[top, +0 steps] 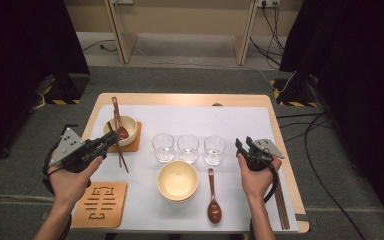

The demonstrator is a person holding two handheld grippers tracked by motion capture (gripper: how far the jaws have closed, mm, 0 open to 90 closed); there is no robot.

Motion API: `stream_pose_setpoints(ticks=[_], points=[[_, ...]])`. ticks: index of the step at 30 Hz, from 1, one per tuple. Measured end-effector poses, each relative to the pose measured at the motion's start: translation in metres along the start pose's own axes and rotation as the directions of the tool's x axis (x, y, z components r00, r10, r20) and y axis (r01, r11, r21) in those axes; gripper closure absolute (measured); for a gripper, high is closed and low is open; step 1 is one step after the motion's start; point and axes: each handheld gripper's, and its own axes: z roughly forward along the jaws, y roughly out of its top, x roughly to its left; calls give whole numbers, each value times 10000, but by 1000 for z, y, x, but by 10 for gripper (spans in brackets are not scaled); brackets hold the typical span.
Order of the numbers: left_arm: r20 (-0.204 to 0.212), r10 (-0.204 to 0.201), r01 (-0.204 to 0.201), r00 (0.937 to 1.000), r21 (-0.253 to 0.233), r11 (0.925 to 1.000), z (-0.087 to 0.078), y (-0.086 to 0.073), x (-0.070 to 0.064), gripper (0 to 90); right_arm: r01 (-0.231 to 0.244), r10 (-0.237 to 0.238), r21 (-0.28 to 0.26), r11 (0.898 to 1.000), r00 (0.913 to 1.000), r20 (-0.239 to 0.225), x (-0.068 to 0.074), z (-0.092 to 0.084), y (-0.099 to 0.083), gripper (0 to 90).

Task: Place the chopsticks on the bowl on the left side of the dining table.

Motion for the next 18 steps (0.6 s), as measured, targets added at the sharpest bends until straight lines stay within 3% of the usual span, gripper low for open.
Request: stream_pose_setpoints(ticks=[18], points=[[-73,-143,145,9999,206,9997,-17,-5,-3,835,19,-19,2,10000,10000,-4,0,0,0,573]])
